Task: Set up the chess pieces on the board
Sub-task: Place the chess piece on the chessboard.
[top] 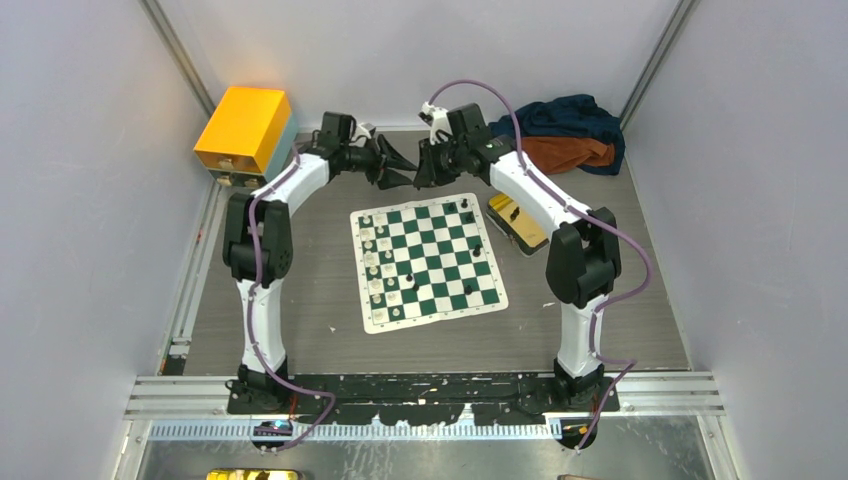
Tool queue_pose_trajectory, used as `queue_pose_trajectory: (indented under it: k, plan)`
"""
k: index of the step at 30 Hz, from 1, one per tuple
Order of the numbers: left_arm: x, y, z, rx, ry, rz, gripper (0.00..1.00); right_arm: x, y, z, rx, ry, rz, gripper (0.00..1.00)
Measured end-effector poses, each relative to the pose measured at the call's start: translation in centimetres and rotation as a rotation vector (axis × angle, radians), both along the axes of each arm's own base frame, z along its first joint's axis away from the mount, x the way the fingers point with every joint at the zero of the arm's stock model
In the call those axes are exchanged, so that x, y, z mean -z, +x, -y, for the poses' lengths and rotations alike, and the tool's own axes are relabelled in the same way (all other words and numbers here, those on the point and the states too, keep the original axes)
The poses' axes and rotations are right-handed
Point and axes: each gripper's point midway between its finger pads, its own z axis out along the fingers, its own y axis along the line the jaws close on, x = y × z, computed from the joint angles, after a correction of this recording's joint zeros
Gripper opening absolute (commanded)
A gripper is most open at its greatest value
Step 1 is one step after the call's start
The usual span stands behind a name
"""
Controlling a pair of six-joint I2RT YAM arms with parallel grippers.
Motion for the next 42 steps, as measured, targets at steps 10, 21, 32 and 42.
queue_pose_trajectory:
  k: [10,21,32,42]
  plan:
    - [-2.1,-0.6,0.8,0.019,-0.033,0.041,0.41,-0.4,0.4,0.2,0.01,0.027,-0.005,0.01]
    - [-1.2,-1.4,1.1,0.035,-0.033,0.012,0.41,-0.6,0.7,0.3,0.011,0.051,-0.009,0.01]
    - [-1.4,-1.5,1.4,0.032,-0.043,0.015,0.37,-0.2,0.7,0.0,0.003,0.073,-0.031,0.01]
    - [-1.0,-1.7,1.3,0.025,-0.043,0.014,0.3,0.4,0.5,-0.3,0.0,0.091,-0.069,0.01]
